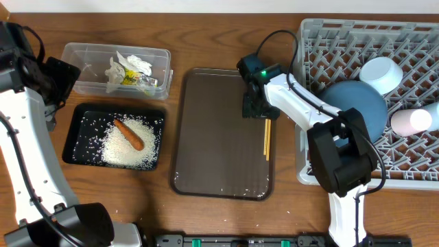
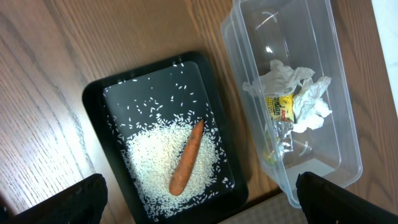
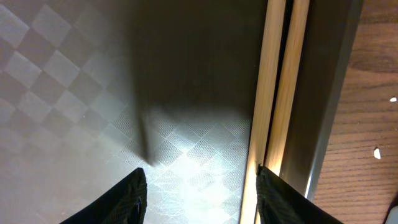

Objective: Sort waste into correct bins and load items into the dishwasher rack
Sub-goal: 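Move the right gripper to the chopsticks on the brown tray and grasp, then carry one chopstick into the dish rack and release it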

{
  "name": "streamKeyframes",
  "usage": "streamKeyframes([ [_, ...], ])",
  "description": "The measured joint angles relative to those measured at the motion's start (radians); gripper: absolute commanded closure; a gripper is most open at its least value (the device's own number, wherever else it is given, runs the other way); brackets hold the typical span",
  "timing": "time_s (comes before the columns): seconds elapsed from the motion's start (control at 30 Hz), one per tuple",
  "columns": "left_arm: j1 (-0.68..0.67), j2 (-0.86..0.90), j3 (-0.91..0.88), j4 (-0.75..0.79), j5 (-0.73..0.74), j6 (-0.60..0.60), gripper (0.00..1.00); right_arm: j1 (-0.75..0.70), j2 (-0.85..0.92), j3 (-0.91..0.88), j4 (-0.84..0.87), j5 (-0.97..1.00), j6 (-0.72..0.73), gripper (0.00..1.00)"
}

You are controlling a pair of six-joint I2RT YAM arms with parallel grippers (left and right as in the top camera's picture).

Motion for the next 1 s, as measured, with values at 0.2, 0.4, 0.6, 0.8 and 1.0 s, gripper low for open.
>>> streamKeyframes([
  [0.2,0.000,0.000,0.000,0.000,0.000,0.000,0.01,0.000,0.000,-0.002,0.000,0.000,0.000,0.46],
  [0.4,0.000,0.000,0.000,0.000,0.000,0.000,0.01,0.000,0.000,-0.025,0.014,0.003,0.000,0.46],
  [0.6,0.000,0.000,0.000,0.000,0.000,0.000,0.01,0.000,0.000,-0.045,0.032,0.002,0.000,0.54],
  [0.8,0.000,0.000,0.000,0.000,0.000,0.000,0.01,0.000,0.000,-0.046,0.045,0.008,0.006,0.99],
  [1.0,0.000,0.000,0.000,0.000,0.000,0.000,0.01,-0.002,0.000,-0.040,0.041,-0.014,-0.002,0.99],
])
